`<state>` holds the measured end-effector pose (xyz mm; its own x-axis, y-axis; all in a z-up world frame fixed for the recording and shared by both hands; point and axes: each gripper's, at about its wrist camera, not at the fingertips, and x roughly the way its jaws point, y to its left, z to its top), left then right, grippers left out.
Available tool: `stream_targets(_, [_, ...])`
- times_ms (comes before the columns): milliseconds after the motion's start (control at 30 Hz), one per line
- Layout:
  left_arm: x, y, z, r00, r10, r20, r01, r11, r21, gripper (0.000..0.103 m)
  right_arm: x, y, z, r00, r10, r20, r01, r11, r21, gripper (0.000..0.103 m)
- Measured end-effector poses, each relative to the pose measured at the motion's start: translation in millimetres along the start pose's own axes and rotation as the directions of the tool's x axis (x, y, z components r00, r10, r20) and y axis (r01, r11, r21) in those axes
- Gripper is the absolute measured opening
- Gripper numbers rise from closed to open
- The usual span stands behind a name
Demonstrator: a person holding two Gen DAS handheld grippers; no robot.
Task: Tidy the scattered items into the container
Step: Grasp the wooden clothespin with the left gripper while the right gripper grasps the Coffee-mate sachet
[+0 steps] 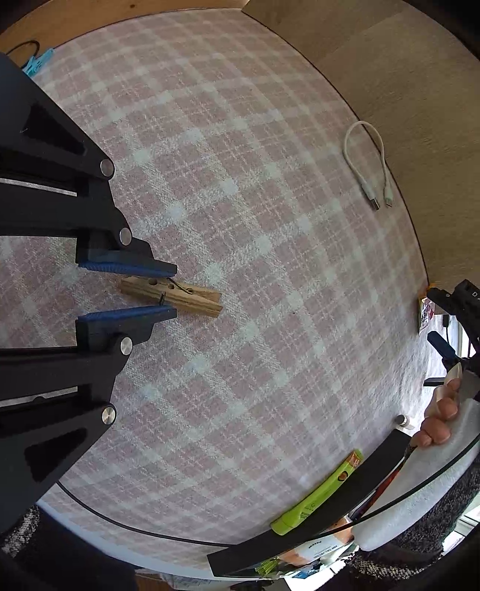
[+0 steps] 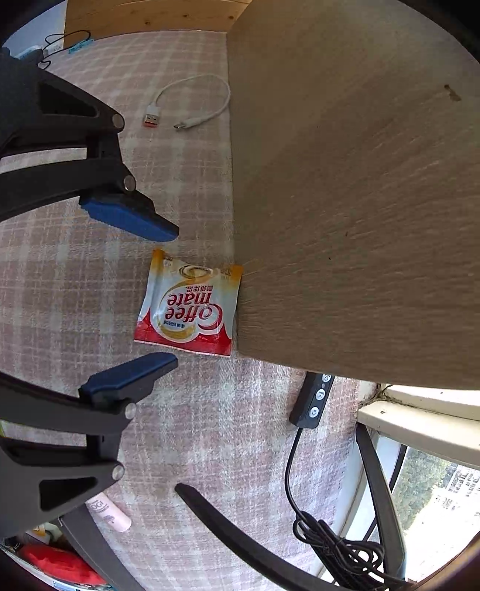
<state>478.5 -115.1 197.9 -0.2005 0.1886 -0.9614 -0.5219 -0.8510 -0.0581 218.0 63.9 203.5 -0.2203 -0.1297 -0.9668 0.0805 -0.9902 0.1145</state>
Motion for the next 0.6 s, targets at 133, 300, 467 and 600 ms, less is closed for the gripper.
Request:
stream_targets(133, [1,0,6,1.000,-0.002,0.009,0.003,1.000,-0.029,0.014,12,6,13,1.000,-0.026,0.011,0.026,1.000,-0.001,0.062])
stream_targets(300, [4,-3,14,1.000,0.005,0.016,-0.004,0.998,-0.066,0.014,27,3,27,0.999,-0.037,0.009,0.037,0.999,0.026,0.061])
stream_targets(467, [4,-6,24,1.000,0.004,0.029,-0.001,0.995,-0.096,0.009,29,2,32,0.998,-0.056,0.009,0.056,0.998,0.005,0.049])
stream_targets(600, [3,-2,32,0.999,0.004,0.042,0.001,0.993,-0.120,0.000,28,1,32,1.000,0.000,-0.007,-0.001,1.000,-0.014,0.022])
